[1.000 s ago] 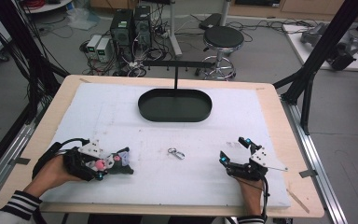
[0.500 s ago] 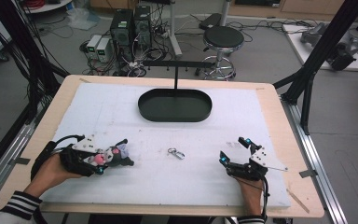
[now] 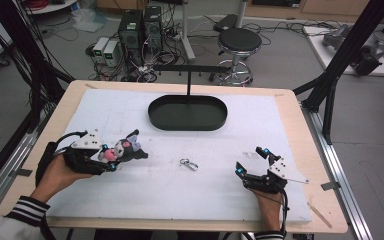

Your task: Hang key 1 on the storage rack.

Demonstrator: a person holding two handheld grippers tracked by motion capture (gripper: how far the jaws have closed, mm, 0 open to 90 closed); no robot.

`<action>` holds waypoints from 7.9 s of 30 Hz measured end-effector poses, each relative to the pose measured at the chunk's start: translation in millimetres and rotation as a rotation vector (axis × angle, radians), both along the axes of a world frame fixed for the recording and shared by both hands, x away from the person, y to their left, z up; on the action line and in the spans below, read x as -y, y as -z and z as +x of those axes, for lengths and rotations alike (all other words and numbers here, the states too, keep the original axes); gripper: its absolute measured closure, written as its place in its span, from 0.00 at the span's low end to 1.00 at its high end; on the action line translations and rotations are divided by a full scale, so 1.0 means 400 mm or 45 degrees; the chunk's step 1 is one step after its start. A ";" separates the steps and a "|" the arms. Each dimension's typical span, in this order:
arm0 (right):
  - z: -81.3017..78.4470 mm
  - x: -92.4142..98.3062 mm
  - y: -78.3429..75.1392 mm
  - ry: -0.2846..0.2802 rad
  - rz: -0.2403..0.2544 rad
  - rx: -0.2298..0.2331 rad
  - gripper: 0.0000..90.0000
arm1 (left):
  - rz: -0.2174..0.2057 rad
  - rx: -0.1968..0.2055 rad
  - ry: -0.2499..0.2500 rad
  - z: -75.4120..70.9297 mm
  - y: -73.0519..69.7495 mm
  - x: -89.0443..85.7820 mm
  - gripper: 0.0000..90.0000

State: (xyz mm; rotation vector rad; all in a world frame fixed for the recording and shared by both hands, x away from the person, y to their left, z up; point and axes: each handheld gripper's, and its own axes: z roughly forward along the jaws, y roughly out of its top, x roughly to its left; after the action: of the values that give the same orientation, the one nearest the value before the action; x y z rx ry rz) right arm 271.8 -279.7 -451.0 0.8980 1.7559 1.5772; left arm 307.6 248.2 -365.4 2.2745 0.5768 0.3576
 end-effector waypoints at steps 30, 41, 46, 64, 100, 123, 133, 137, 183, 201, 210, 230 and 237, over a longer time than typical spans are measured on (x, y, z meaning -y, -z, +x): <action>0.000 0.000 0.000 -0.006 0.008 -0.002 0.11 | -0.045 0.099 -0.106 0.160 -0.182 0.057 0.57; 0.000 0.001 0.000 -0.002 0.011 0.001 0.11 | -0.060 0.100 -0.183 0.235 -0.212 0.087 0.58; 0.001 0.002 0.000 -0.003 0.011 0.004 0.11 | -0.049 0.097 -0.219 0.255 -0.224 0.097 0.58; 0.000 0.002 0.001 -0.004 0.014 -0.004 0.11 | -0.024 0.064 -0.345 0.322 -0.256 0.133 0.58; 0.000 0.003 0.000 -0.007 0.016 -0.004 0.11 | 0.027 0.018 -0.404 0.439 -0.279 0.207 0.59; 0.000 0.004 0.001 -0.005 0.024 -0.005 0.11 | 0.007 0.023 -0.419 0.481 -0.280 0.228 0.59; 0.000 0.004 0.001 -0.004 0.025 -0.006 0.11 | 0.003 0.018 -0.440 0.487 -0.269 0.220 0.59; 0.000 0.003 0.001 -0.003 0.022 -0.006 0.11 | 0.001 0.010 -0.457 0.487 -0.257 0.206 0.59; 0.000 0.003 0.001 -0.003 0.022 -0.009 0.11 | 0.062 -0.082 -0.449 0.476 -0.105 0.173 0.59; -0.001 0.003 0.001 -0.006 0.016 -0.009 0.11 | -0.022 -0.114 -0.375 0.490 -0.067 0.170 0.25; 0.000 0.002 0.001 -0.004 0.014 -0.001 0.11 | -0.251 -0.054 -0.265 0.432 -0.095 0.132 0.14; 0.000 0.001 0.001 0.001 0.012 0.006 0.11 | -0.473 0.243 -0.224 0.156 -0.058 -0.049 0.02; 0.000 0.001 0.001 0.002 0.012 0.006 0.11 | -0.543 0.287 -0.243 0.084 -0.015 -0.094 0.02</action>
State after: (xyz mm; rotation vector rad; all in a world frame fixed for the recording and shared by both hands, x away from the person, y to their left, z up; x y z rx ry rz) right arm 271.9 -280.1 -451.2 0.8996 1.7454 1.5865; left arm 341.2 285.9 -359.4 1.7502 0.6819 0.5231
